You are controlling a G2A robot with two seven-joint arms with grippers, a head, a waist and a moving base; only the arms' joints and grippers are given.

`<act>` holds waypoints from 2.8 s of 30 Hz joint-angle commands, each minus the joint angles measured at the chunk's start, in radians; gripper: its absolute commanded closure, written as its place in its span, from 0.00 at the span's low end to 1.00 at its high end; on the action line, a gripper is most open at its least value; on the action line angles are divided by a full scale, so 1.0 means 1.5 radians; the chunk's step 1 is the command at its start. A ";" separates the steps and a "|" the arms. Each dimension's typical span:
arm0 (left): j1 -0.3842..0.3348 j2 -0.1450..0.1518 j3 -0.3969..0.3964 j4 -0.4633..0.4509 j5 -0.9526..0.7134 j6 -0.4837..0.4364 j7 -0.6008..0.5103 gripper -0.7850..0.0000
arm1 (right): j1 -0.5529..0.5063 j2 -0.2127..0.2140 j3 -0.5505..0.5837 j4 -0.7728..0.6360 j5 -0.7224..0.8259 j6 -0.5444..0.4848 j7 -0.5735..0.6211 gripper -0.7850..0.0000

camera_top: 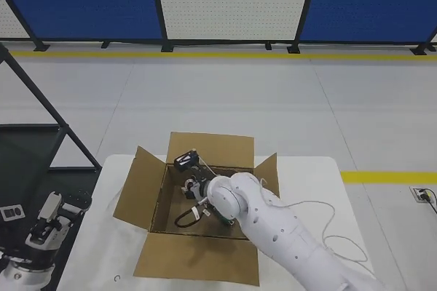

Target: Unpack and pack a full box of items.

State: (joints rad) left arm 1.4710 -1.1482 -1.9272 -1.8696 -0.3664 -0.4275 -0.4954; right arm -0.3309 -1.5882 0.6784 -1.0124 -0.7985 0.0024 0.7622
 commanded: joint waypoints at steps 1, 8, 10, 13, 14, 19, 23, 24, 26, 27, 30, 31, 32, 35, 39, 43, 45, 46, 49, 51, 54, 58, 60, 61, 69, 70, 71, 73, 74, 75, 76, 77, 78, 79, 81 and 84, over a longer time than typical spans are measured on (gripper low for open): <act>0.000 0.000 0.002 0.000 0.002 0.001 0.000 0.00 | -0.065 0.032 0.048 -0.138 -0.049 0.017 0.038 1.00; -0.001 0.001 0.008 -0.001 0.009 0.002 0.002 0.00 | -0.273 0.098 0.189 -0.450 -0.154 -0.012 0.110 1.00; -0.001 0.001 0.010 0.000 0.010 0.003 0.002 0.00 | -0.295 0.103 0.205 -0.476 -0.160 -0.011 0.120 1.00; -0.001 0.001 0.012 -0.001 0.013 0.004 0.003 0.00 | -0.295 0.103 0.205 -0.476 -0.160 -0.011 0.120 1.00; -0.002 0.001 0.012 0.000 0.013 0.004 0.002 0.00 | -0.295 0.103 0.205 -0.476 -0.160 -0.011 0.120 1.00; -0.001 0.002 0.013 0.000 0.018 0.005 0.003 0.00 | -0.295 0.103 0.205 -0.476 -0.160 -0.011 0.120 1.00; 0.001 0.002 0.011 0.001 0.021 0.003 0.004 0.00 | -0.295 0.103 0.205 -0.476 -0.160 -0.011 0.120 1.00; 0.001 0.002 0.010 0.002 0.021 0.004 0.004 0.00 | -0.295 0.103 0.205 -0.476 -0.160 -0.011 0.120 1.00; 0.004 0.003 0.008 0.002 0.020 0.004 0.004 0.00 | -0.305 0.104 0.204 -0.479 -0.155 -0.022 0.104 1.00; 0.005 0.003 0.007 0.003 0.020 0.004 0.003 0.00 | -0.306 0.104 0.205 -0.484 -0.156 -0.023 0.104 1.00; 0.008 0.003 0.007 0.004 0.020 0.005 0.001 0.00 | -0.310 0.107 0.224 -0.518 -0.152 -0.019 0.114 1.00; 0.008 0.003 0.008 0.005 0.018 0.005 0.001 0.00 | -0.315 0.108 0.234 -0.534 -0.156 -0.015 0.117 1.00; 0.008 0.003 0.010 0.004 0.018 0.006 -0.001 0.00 | -0.321 0.110 0.245 -0.551 -0.163 -0.012 0.120 1.00; 0.006 0.003 0.017 0.005 0.017 0.006 -0.007 0.00 | -0.350 0.118 0.286 -0.620 -0.191 0.006 0.133 1.00; 0.001 0.004 0.026 0.007 0.018 0.007 -0.014 0.00 | -0.408 0.130 0.365 -0.719 -0.219 0.029 0.154 1.00; -0.005 0.004 0.038 0.009 0.019 0.008 -0.021 0.00 | -0.472 0.140 0.445 -0.801 -0.245 0.050 0.168 1.00; -0.008 0.004 0.044 0.009 0.020 0.008 -0.023 0.00 | -0.503 0.144 0.482 -0.831 -0.251 0.060 0.174 1.00; -0.009 0.004 0.047 0.008 0.020 0.008 -0.023 0.00 | -0.518 0.145 0.500 -0.842 -0.252 0.065 0.177 1.00; -0.012 0.005 0.053 0.003 0.020 0.006 -0.024 0.00 | -0.559 0.150 0.551 -0.860 -0.249 0.075 0.188 1.00; -0.013 0.005 0.054 -0.001 0.016 0.006 -0.023 0.00 | -0.583 0.152 0.578 -0.858 -0.245 0.079 0.197 1.00; -0.015 0.005 0.056 -0.007 0.014 0.007 -0.026 0.00 | -0.612 0.155 0.604 -0.829 -0.248 0.080 0.216 1.00; -0.018 0.006 0.057 -0.014 0.008 0.006 -0.027 0.00 | -0.625 0.158 0.625 -0.760 -0.244 0.087 0.230 1.00; -0.016 0.006 0.058 -0.017 -0.001 0.008 -0.028 0.00 | -0.628 0.159 0.630 -0.723 -0.234 0.093 0.226 1.00; -0.015 0.006 0.057 -0.019 -0.002 0.008 -0.029 0.00 | -0.630 0.159 0.633 -0.705 -0.232 0.098 0.223 1.00; -0.004 0.006 0.052 -0.028 -0.008 0.006 -0.031 0.00 | -0.614 0.162 0.615 -0.573 -0.296 0.147 0.226 1.00; -0.003 0.007 0.051 -0.028 -0.010 0.006 -0.032 0.00 | -0.611 0.162 0.612 -0.562 -0.300 0.152 0.228 1.00; -0.002 0.007 0.050 -0.028 -0.011 0.006 -0.031 0.00 | -0.608 0.162 0.612 -0.552 -0.296 0.156 0.227 1.00; 0.000 0.007 0.048 -0.029 -0.012 0.005 -0.032 0.00 | -0.606 0.163 0.612 -0.533 -0.297 0.161 0.224 1.00; 0.001 0.007 0.047 -0.029 -0.012 0.005 -0.032 0.00 | -0.603 0.163 0.611 -0.525 -0.295 0.163 0.222 1.00; 0.002 0.007 0.047 -0.029 -0.013 0.005 -0.033 0.00 | -0.602 0.162 0.610 -0.518 -0.289 0.162 0.220 1.00; 0.002 0.007 0.046 -0.030 -0.013 0.006 -0.033 0.00 | -0.600 0.163 0.609 -0.511 -0.284 0.160 0.219 1.00; 0.003 0.007 0.045 -0.030 -0.013 0.006 -0.033 0.00 | -0.599 0.163 0.609 -0.503 -0.283 0.158 0.218 1.00; 0.004 0.007 0.045 -0.031 -0.012 0.005 -0.033 0.00 | -0.597 0.163 0.607 -0.497 -0.285 0.157 0.219 1.00; 0.004 0.008 0.045 -0.032 -0.012 0.005 -0.033 0.00 | -0.595 0.164 0.606 -0.490 -0.286 0.157 0.221 1.00; 0.005 0.008 0.044 -0.032 -0.013 0.005 -0.033 0.00 | -0.590 0.164 0.601 -0.478 -0.285 0.155 0.222 1.00; 0.007 0.008 0.042 -0.034 -0.013 0.005 -0.033 0.00 | -0.584 0.165 0.597 -0.464 -0.283 0.153 0.221 1.00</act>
State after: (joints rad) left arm 1.4809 -1.1362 -1.8639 -1.9199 -0.3855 -0.4202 -0.5445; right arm -1.2085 -1.3415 1.5761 -1.7143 -1.2228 0.2324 1.0935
